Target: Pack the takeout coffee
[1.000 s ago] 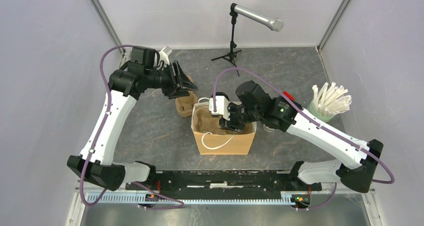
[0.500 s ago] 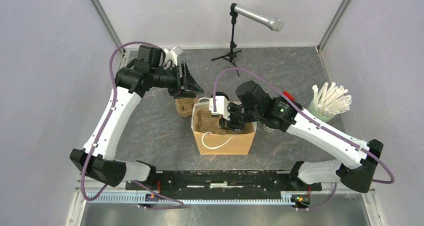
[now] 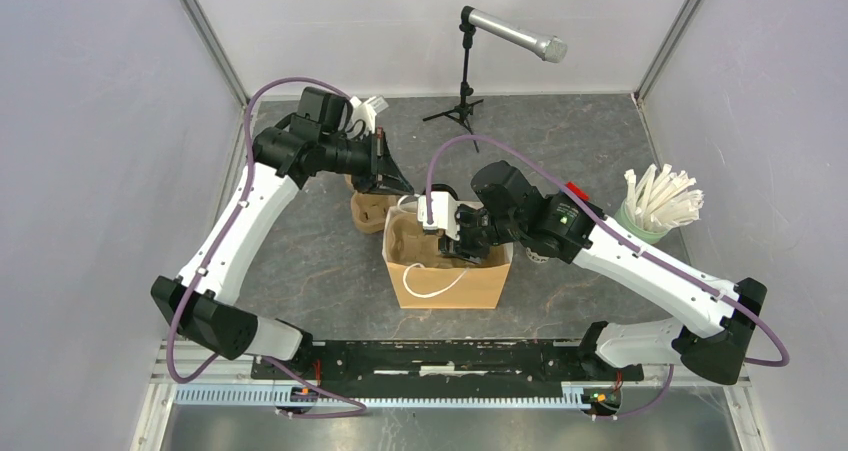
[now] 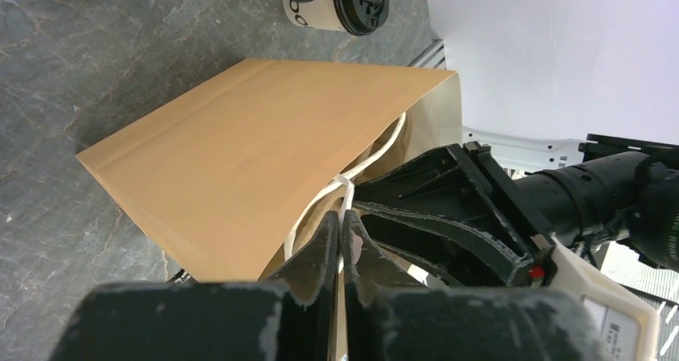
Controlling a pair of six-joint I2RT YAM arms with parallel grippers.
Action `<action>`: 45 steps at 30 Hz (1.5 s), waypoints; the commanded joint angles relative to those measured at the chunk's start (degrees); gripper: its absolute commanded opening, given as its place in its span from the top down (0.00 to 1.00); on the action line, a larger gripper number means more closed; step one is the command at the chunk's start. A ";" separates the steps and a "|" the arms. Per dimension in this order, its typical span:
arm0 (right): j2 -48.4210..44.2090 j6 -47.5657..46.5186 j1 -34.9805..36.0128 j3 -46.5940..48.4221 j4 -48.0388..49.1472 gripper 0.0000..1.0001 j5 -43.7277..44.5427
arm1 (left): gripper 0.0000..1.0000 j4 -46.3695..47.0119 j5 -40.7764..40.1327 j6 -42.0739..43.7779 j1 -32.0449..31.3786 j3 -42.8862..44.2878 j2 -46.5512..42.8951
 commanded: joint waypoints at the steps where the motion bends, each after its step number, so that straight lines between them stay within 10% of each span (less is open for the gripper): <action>1: -0.16 -1.00 0.41 0.89 1.03 0.58 -1.14 | 0.97 4.02 2.14 -4.65 -0.06 4.51 1.10; 12: -0.32 -2.00 0.63 -0.86 0.26 0.58 2.09 | 0.98 13.77 0.12 -25.77 0.27 1.57 0.42; 24: 4.23 -0.96 0.75 2.42 -0.37 0.55 8.88 | 0.95 6.10 -4.95 -22.84 0.28 3.07 1.03; 31: 3.97 -1.16 0.81 1.12 -0.10 0.55 9.70 | 0.58 0.61 -6.14 -17.93 0.70 6.78 1.87; 45: 4.98 1.74 0.81 0.65 -1.00 0.55 16.03 | 0.38 -15.89 -17.85 -6.39 2.26 8.68 -3.61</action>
